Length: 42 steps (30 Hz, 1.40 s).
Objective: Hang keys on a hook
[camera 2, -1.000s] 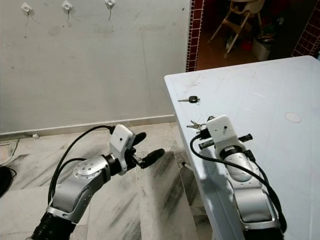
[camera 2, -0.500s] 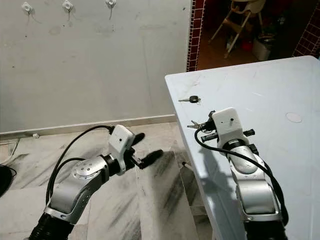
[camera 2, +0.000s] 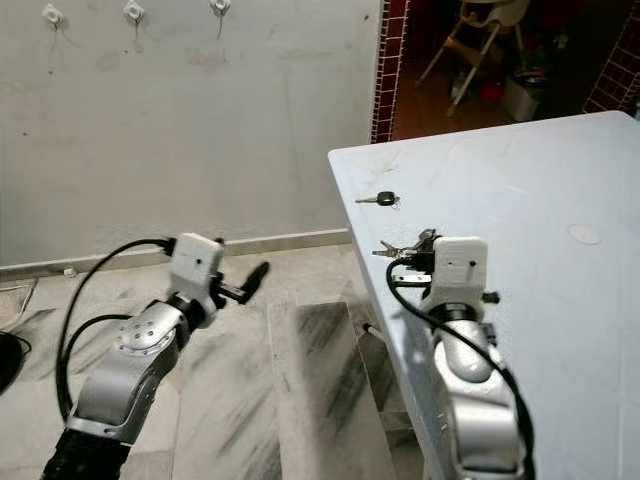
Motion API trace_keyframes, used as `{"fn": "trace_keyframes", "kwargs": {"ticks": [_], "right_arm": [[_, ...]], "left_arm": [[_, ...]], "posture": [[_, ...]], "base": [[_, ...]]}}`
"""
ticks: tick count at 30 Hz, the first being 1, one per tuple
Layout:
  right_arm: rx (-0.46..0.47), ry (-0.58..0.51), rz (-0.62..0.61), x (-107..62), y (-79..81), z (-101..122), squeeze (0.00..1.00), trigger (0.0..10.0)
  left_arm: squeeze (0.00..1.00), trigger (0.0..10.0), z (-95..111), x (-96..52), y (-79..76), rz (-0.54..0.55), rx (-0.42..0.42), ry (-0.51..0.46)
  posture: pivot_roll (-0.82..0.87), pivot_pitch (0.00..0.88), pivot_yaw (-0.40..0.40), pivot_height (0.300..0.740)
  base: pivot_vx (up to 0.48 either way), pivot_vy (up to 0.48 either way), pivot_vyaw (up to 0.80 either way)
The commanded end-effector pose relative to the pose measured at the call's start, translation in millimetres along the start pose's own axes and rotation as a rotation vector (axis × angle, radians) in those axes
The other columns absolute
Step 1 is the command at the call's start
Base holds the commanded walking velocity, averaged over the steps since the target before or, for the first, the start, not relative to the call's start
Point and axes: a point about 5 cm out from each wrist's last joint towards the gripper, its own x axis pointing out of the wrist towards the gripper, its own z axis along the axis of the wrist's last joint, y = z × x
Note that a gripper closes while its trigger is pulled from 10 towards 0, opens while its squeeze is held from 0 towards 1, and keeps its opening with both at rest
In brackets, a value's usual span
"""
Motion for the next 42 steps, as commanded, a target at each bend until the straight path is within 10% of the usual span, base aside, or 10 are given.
{"fn": "trace_keyframes", "kwargs": {"ticks": [1,42], "right_arm": [[0.012,-0.037,0.008,-2.4,7.6,6,0.0,10.0],[0.034,-0.052,0.019,5.7,16.6,6,0.0,10.0]], "left_arm": [[0.0,10.0,2,-5.5,8.4,0.053,0.029,-0.02],[0.0,10.0,11,10.0,7.7,0.03,-0.031,-0.053]], "posture": [[0.03,0.0,0.046,0.74],[0.06,0.0,0.047,0.74]], "base": [[0.0,0.0,0.0],[0.0,0.343,0.0]]}}
